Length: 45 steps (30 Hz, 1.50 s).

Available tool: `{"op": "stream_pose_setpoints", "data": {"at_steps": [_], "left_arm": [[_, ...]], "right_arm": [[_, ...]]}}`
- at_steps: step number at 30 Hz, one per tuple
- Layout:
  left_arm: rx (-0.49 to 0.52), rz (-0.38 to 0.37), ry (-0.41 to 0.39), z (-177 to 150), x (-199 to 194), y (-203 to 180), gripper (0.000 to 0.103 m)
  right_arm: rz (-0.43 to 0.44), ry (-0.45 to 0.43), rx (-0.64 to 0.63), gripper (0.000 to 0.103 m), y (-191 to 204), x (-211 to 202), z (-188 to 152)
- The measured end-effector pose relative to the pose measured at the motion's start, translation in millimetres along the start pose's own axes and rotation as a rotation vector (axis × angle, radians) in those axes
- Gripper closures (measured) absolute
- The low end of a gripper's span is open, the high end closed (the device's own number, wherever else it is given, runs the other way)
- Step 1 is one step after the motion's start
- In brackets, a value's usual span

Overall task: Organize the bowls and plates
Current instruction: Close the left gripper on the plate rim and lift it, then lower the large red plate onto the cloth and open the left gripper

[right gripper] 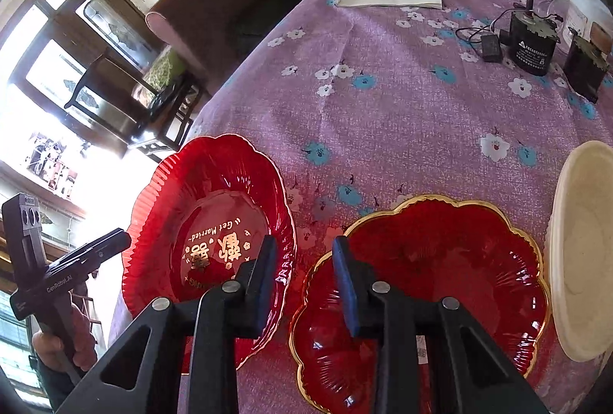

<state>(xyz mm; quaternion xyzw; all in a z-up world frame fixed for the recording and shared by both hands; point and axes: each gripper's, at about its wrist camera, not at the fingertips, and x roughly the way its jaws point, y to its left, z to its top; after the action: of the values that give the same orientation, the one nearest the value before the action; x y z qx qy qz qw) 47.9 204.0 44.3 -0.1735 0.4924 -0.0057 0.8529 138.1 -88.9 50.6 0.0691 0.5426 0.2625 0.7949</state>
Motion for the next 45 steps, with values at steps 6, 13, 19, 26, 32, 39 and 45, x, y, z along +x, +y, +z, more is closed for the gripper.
{"op": "stream_pose_setpoints", "data": {"at_steps": [6,13,19,26,32,39,45], "left_arm": [[0.013,-0.002,0.025,0.2,15.4,-6.0,0.085],[0.057,0.025,0.019,-3.8,15.7,-18.4,0.091],[0.060,0.025,0.001,-12.7,0.9,-21.9,0.091],[0.066,0.045,-0.018,-33.2,-20.9,-23.1,0.091],[0.076,0.035,-0.042,-62.6,-46.0,-25.3,0.085],[0.063,0.017,-0.051,-102.6,-64.0,-23.3,0.083],[0.061,0.018,-0.036,-122.3,-64.5,-19.5,0.083]], "right_arm": [[-0.026,0.018,-0.024,0.092,7.4,8.6,0.1],[-0.066,-0.002,-0.033,0.098,16.1,7.8,-2.1],[-0.028,-0.003,-0.003,0.098,11.2,3.1,-6.7],[0.002,0.003,-0.001,0.098,18.6,-9.9,-27.8],[0.045,0.005,-0.007,0.098,27.7,-25.8,-54.6],[0.072,0.019,-0.032,0.097,34.7,-45.0,-101.2],[0.082,0.043,-0.038,0.097,32.9,-46.0,-125.8]]}}
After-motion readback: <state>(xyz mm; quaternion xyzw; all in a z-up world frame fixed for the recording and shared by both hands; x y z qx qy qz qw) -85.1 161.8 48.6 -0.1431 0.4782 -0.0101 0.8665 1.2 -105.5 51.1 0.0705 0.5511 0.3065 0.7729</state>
